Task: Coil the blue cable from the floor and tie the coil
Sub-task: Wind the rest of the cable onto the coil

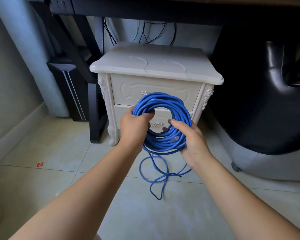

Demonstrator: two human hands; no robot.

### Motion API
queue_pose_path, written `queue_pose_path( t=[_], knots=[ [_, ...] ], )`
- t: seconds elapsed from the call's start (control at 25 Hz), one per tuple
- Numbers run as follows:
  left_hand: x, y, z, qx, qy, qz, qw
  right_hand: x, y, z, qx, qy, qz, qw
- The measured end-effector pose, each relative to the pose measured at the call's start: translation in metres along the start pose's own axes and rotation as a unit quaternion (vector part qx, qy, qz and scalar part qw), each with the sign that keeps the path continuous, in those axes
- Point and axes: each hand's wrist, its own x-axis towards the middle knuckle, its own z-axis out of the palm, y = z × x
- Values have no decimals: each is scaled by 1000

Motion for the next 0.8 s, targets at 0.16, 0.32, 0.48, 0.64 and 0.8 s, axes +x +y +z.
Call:
queue_pose_path(
  t=[0.16,0.32,0.48,0.64,0.8],
  knots=[
    [-1,-6,-1,-50,-7,-50,997,0,-1,3,23,7,40,999],
    [-2,-7,-8,-19,-81,-96,992,4,-12,-1,-43,25,34,998],
    [-3,1,-16,92,-152,-68,982,6,-22,-5,-97,26,-16,995],
    [1,8,-22,265,-169,120,942,0,-30,-3,-191,-12,-56,980],
    [-1,6,-23,340,-237,179,892,-8,-33,-1,-408,-80,-134,899]
  ],
)
